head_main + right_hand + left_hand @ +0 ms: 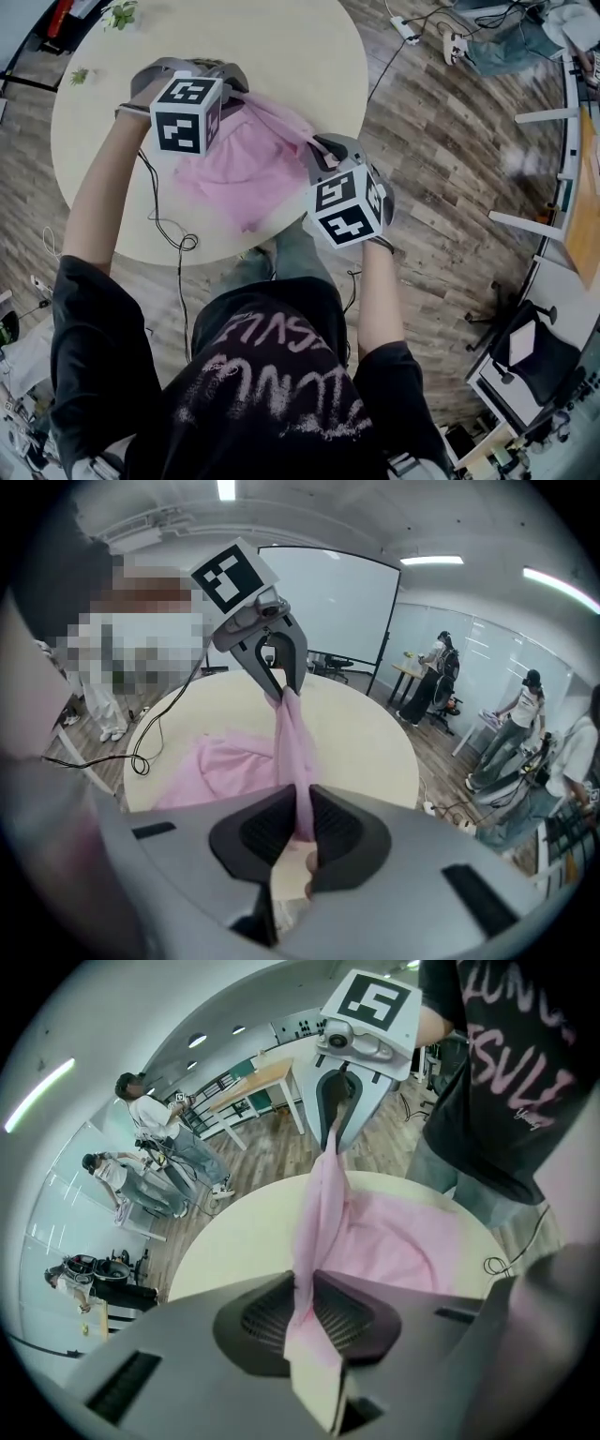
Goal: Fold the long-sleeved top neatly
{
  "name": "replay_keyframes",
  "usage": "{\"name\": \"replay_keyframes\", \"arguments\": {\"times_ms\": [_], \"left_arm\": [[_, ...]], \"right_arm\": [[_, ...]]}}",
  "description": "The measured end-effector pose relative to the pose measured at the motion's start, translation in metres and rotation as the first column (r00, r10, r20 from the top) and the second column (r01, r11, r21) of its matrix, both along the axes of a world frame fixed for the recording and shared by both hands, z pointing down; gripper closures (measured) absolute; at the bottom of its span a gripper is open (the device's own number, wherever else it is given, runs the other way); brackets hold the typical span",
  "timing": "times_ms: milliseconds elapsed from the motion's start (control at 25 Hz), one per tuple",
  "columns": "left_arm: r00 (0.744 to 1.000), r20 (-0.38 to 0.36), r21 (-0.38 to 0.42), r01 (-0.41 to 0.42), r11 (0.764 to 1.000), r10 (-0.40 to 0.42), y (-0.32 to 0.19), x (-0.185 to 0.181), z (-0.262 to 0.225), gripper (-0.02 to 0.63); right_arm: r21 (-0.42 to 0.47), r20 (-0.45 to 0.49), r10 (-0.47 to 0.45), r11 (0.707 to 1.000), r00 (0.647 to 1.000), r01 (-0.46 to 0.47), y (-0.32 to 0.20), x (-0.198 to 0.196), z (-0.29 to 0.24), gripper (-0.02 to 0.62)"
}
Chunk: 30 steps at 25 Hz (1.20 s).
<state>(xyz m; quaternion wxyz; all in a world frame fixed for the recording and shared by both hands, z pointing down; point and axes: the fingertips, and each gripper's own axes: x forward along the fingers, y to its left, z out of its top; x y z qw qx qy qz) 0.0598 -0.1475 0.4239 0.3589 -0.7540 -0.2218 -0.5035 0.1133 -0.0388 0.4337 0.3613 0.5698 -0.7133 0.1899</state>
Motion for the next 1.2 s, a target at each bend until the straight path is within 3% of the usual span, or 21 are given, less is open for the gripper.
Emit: {"name": "replay_keyframes", "arguments": {"times_ms": [600,1200], "left_arm": [[0.998,0.029,0.028,0.047,0.999,-0.048,0.045,-0.115,0.023,0.535],[0.988,0.096,-0.01,0.119,0.993,-0.118,0.057,-0.178,0.097,0.537]], "right_arm": [[-0.024,-0.004,-0.124,0.992,0.992,0.124,0.051,-0.122,0.015,0.552],[-0.147,0.074,-0.26,0.952,0.963,0.268,0.069,-0.195,0.082,0.552]]}}
